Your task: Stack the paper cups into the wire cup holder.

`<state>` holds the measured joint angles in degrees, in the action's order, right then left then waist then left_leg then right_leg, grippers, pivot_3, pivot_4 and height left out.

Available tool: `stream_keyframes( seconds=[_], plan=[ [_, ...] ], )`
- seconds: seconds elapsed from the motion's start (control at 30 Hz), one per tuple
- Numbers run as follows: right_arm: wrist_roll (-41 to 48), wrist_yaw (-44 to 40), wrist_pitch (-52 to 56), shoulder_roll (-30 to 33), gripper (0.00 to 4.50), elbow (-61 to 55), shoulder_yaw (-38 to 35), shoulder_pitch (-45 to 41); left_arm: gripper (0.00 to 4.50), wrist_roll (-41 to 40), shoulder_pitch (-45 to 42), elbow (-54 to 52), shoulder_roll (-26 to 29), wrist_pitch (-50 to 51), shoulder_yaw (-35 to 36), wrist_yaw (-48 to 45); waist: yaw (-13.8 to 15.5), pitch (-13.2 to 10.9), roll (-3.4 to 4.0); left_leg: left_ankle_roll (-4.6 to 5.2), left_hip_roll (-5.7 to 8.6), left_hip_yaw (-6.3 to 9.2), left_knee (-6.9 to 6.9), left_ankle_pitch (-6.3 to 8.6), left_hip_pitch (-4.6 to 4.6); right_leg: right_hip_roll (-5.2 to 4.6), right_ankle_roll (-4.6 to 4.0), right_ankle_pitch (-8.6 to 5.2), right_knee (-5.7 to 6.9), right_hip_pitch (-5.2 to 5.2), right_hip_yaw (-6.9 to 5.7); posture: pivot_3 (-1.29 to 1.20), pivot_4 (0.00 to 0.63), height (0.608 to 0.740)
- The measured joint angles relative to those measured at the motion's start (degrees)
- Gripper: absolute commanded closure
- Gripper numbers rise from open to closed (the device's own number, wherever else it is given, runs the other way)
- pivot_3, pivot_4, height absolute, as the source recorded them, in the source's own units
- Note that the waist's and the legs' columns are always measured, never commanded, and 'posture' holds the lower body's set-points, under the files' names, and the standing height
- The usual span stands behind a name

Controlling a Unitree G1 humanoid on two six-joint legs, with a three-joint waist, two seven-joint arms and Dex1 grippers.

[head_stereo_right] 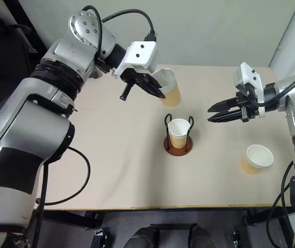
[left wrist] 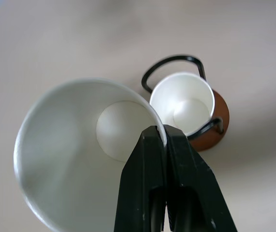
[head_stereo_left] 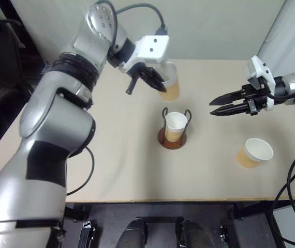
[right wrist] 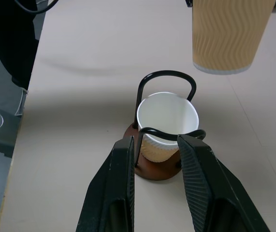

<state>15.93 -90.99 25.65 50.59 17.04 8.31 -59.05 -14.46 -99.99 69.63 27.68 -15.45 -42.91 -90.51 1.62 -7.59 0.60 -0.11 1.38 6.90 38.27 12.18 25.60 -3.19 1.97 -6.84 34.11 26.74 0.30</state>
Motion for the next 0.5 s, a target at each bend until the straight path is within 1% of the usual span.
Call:
stream_keyframes(
  seconds=[0.27, 0.5],
  plan=[
    [-0.4, -0.23, 0.0, 0.02, 3.12, 0.09, 0.0, 0.0, 4.46, -4.23, 0.01, -2.38, -1.61, 1.0, -5.63, -0.01, 0.27, 0.0, 0.0, 0.06, 0.05, 0.03, 0.15, 0.02, 0.18, 0.0, 0.12, 0.11, -0.11, 0.0, -0.07, 0.0, 0.15, 0.74],
    [-0.42, -0.24, 0.15, 0.02, 3.12, 0.07, 0.0, -0.01, 4.46, -7.28, 0.02, -3.75, -2.3, 1.35, -8.24, -0.02, 0.32, 0.0, 0.01, 0.12, 0.04, -0.01, 0.36, 0.03, 0.23, -0.02, 0.2, 0.3, -0.1, 0.0, -0.06, 0.0, 0.15, 0.74]
  ],
)
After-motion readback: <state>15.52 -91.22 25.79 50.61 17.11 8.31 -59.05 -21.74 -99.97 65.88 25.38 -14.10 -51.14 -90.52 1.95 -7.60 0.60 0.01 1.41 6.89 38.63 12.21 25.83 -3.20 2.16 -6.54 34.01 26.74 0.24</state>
